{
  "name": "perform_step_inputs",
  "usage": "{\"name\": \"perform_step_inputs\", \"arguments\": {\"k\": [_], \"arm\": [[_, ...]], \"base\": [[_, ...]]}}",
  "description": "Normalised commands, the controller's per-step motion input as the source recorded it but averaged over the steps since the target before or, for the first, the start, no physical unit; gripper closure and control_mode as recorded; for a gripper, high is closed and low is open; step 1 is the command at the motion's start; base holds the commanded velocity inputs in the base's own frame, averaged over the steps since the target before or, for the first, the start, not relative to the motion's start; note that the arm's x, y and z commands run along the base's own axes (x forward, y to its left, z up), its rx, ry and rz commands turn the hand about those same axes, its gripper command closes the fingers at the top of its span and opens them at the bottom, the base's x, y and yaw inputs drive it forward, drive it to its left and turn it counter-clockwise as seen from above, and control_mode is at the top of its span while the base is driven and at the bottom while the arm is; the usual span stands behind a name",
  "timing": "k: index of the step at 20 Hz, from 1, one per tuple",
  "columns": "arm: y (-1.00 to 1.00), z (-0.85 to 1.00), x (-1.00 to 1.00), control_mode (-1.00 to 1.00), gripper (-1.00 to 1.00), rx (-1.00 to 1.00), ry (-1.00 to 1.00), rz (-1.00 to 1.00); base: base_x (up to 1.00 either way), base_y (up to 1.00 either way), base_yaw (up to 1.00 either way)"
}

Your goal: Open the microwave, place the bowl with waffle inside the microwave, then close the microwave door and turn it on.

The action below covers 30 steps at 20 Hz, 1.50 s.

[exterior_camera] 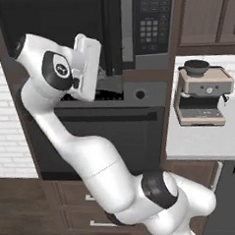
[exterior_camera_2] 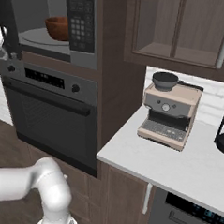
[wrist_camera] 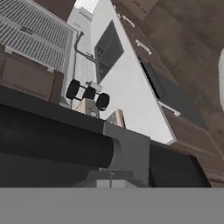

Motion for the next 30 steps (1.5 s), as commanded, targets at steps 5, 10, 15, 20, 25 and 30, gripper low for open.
{"name": "perform_step_inputs", "arguments": {"k": [5, 10, 15, 20, 25, 30], "arm": [[-1.0, 0.0, 0.73, -1.0, 1.0, 0.38, 0.0, 0.12], [-1.0, 0.0, 1.0, -1.0, 1.0, 0.27, 0.09, 0.15], [-1.0, -0.01, 1.0, -1.0, 1.0, 0.15, 0.15, 0.24], [-0.92, -0.43, 1.0, -1.0, 1.0, 0.02, 0.16, 0.27], [-0.49, -0.91, 0.94, -1.0, 1.0, -0.14, 0.23, 0.28], [0.09, -1.0, 0.3, -1.0, 1.0, -0.51, 0.21, 0.28]], "base": [[0.0, 0.0, 0.0], [0.0, 0.0, 0.0], [0.0, 0.0, 0.0], [0.0, 0.0, 0.0], [0.0, 0.0, 0.0], [0.0, 0.0, 0.0]]}}
